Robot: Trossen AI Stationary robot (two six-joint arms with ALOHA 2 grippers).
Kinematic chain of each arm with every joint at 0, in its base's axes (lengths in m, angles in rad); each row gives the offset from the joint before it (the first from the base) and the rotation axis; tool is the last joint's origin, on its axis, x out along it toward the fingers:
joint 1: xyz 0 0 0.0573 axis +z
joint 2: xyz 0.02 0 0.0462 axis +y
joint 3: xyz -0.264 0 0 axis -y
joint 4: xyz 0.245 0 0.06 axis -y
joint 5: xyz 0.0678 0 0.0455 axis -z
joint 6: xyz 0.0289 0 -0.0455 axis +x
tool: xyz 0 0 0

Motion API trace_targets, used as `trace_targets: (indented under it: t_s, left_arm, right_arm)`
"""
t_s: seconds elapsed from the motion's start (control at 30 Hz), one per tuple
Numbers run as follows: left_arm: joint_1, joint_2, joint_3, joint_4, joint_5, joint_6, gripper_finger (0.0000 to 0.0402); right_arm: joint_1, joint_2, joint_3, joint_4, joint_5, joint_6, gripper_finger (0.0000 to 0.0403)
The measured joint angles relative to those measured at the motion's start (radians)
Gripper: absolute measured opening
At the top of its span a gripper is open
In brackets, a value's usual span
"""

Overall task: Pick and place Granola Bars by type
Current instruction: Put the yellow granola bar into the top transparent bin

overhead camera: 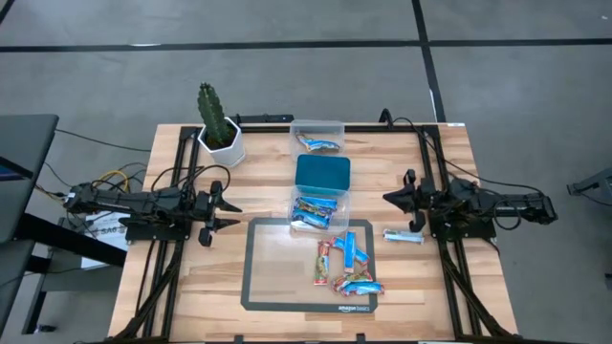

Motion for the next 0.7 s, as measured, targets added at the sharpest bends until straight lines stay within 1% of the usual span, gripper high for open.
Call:
trace_targets:
  t_s: [0.27, 0.3, 0.4, 0.53, 0.63, 0.7]
  left_arm:
    - [0.000, 0.000, 0.000, 0.000, 0.000, 0.000, 0.0144]
    - [0.000, 0.000, 0.000, 0.000, 0.000, 0.000, 0.0144]
    - [0.000, 0.000, 0.000, 0.000, 0.000, 0.000, 0.0144]
    - [0.000, 0.000, 0.000, 0.000, 0.000, 0.000, 0.0144]
    - [0.000, 0.000, 0.000, 0.000, 0.000, 0.000, 0.0144]
    - [0.000, 0.000, 0.000, 0.000, 0.000, 0.000, 0.0144]
  right_arm:
    - [0.000, 0.000, 0.001, 0.143, 0.004, 0.009, 0.0000]
    - [0.000, 0.000, 0.006, 0.137, 0.011, 0.002, 0.0000]
    - [0.000, 0.024, 0.059, -0.004, 0.068, -0.005, 0.0000]
    - [0.000, 0.144, 0.143, -0.123, 0.139, 0.010, 0.0000]
    - [0.004, 0.273, 0.227, -0.154, 0.139, 0.010, 0.0000]
    - [0.014, 0.374, 0.292, -0.208, 0.136, 0.010, 0.0000]
